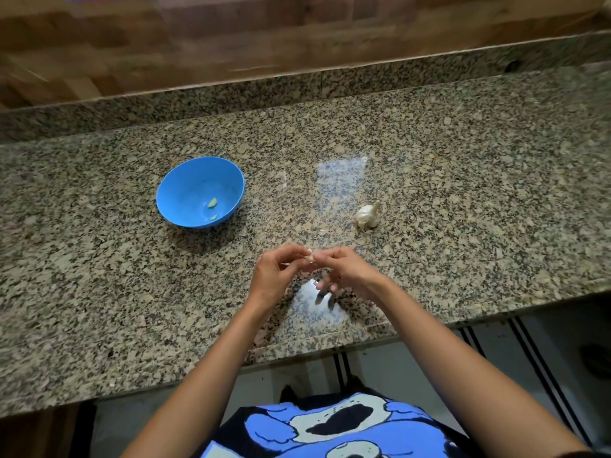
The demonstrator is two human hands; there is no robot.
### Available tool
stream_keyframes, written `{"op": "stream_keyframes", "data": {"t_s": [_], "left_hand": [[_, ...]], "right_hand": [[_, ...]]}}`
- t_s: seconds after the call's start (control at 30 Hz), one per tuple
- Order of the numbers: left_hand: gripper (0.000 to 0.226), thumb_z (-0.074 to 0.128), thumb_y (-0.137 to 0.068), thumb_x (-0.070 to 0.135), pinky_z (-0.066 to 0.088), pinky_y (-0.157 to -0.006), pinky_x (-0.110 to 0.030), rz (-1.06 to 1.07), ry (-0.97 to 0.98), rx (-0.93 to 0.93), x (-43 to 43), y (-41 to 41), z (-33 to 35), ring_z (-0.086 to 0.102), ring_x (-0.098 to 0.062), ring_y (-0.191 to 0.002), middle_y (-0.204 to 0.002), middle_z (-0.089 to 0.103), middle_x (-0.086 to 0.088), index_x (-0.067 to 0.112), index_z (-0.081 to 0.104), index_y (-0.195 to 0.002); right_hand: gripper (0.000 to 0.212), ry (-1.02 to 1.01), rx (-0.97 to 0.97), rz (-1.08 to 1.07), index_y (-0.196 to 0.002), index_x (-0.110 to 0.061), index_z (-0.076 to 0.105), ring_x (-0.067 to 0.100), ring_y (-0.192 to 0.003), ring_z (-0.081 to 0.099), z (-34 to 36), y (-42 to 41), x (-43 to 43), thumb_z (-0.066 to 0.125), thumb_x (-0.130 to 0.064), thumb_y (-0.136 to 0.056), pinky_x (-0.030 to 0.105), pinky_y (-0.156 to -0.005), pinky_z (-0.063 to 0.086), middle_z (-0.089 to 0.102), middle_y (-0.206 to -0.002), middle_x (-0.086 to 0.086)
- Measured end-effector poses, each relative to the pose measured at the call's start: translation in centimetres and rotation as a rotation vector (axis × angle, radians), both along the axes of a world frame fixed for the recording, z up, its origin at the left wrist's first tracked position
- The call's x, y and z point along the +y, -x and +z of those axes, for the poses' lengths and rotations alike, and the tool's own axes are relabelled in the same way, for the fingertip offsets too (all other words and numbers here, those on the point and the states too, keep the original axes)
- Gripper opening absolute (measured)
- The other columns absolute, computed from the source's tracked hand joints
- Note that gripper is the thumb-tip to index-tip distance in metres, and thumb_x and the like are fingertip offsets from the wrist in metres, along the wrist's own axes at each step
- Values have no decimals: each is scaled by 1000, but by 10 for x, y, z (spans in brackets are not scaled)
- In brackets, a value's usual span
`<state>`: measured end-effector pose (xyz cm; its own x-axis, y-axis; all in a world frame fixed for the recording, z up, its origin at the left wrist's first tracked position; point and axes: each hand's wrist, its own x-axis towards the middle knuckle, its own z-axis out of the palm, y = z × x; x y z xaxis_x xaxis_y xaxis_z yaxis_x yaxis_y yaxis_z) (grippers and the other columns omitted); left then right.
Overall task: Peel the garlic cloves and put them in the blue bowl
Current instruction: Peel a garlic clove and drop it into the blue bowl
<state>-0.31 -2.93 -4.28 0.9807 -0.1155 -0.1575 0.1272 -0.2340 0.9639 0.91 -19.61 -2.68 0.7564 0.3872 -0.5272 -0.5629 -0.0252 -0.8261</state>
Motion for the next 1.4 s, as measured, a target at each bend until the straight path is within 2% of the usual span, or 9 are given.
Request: {"op": "stream_keyframes", "data": {"t_s": [0.33,0.5,0.73,0.9,0.97,1.07,1.23,1.3,1.4], "left_hand": [[21,65,-83,0,57,-72,-25,-14,159,74,4,-11,18,69,-17,-83,-90,73,-1,14,69,-98],[13,68,-81,3,57,-72,-26,-38,24,80,10,-16,15,69,-23,-81,-83,73,-4,12,72,-89],[16,69,-82,15,54,-83,-27,-157,-113,26,13,-22,22,69,-12,-90,-92,73,0,11,73,-96],[23,50,-96,18,42,-46,-15,-366,-631,-241,5,-20,34,49,-10,-47,-65,62,-5,3,66,-88],[31,43,-99,21,38,-41,-15,-401,-677,-242,2,-19,35,40,-8,-41,-64,60,-9,1,60,-84],[29,44,-99,22,33,-41,-14,-361,-495,-58,1,-18,42,35,-6,-43,-62,54,-3,8,58,-78],[30,42,-99,22,29,-46,-16,-187,247,603,0,-22,51,33,-8,-48,-55,42,5,10,51,-72],[29,41,-99,21,30,-47,-17,-141,312,668,-1,-19,45,34,-8,-50,-58,42,3,11,52,-74],[27,44,-98,20,29,-48,-16,-247,-191,158,-3,-11,30,36,-7,-51,-63,46,1,17,55,-73]], "right_hand": [[21,90,-137,35,-102,-3,67,11,-49,54,-3,-8,0,56,-16,-90,17,-43,39,71,-81,9],[25,174,-190,206,-101,2,65,12,-52,58,-4,-8,0,54,-19,-92,17,-41,41,71,-91,15],[19,44,-158,161,-100,1,64,9,-49,55,0,-7,-2,55,-14,-92,14,-40,39,71,-89,11],[16,377,-451,93,-94,-4,68,2,-43,44,6,0,4,55,-14,-91,12,-40,33,62,-66,-2],[18,497,-605,69,-95,-2,69,4,-44,45,5,1,5,56,-14,-90,12,-41,36,62,-68,-1],[17,588,-820,107,-92,1,70,9,-50,54,5,-1,5,55,-8,-91,14,-48,43,67,-74,7],[30,720,-1069,245,-80,0,67,22,-55,58,8,-9,-4,43,-13,-92,30,-55,52,63,-67,10],[30,766,-1010,315,-84,-2,68,20,-54,56,6,-12,-7,45,-19,-94,28,-54,51,62,-68,8],[26,384,-548,175,-72,-10,65,12,-49,44,4,-9,-6,54,-21,-92,20,-48,37,57,-60,1]]}}
